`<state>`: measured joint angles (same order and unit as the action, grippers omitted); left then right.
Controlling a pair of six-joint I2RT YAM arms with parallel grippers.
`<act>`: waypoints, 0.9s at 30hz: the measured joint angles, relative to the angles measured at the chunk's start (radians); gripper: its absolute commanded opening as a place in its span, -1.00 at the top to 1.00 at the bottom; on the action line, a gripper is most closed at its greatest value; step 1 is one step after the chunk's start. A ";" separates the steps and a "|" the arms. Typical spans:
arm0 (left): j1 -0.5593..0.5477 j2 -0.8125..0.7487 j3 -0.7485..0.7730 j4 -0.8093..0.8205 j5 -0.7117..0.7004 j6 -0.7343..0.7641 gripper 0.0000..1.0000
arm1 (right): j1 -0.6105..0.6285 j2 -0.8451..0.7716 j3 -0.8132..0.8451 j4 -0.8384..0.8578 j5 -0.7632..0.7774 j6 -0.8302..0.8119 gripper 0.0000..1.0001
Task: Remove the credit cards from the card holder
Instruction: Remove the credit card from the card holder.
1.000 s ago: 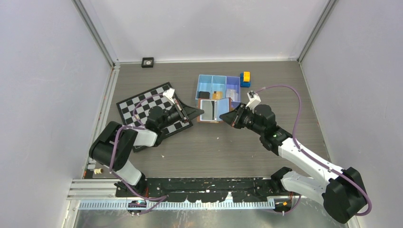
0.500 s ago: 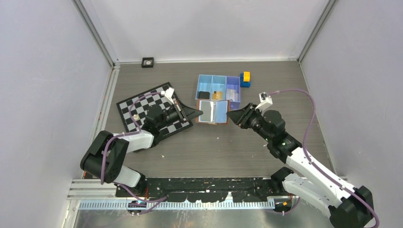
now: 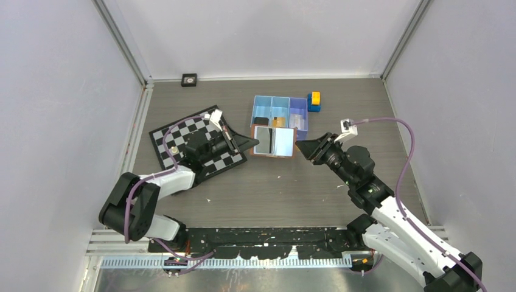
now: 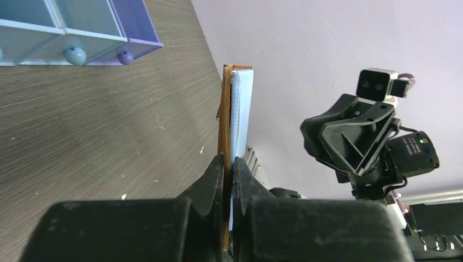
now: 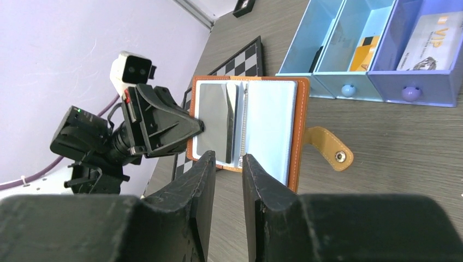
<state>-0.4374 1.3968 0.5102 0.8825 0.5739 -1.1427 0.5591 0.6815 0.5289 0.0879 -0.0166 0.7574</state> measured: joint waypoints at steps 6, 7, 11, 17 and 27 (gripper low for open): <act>0.000 -0.007 0.012 -0.012 0.024 0.008 1.00 | 0.000 0.063 -0.002 0.040 -0.066 0.000 0.40; 0.000 -0.010 0.012 -0.021 0.027 0.013 1.00 | 0.000 0.076 -0.002 0.051 -0.079 0.000 0.40; 0.000 -0.035 0.012 -0.040 0.043 0.039 1.00 | 0.000 0.133 -0.002 0.096 -0.128 0.007 0.41; -0.011 -0.082 0.006 -0.006 0.056 0.071 1.00 | 0.000 0.266 -0.002 0.197 -0.242 0.044 0.40; -0.051 -0.039 -0.004 0.083 0.060 0.069 1.00 | -0.001 0.400 -0.002 0.322 -0.374 0.121 0.39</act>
<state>-0.4881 1.3579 0.5064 0.9657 0.6342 -1.0733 0.5579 1.0817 0.5270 0.4099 -0.3904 0.8780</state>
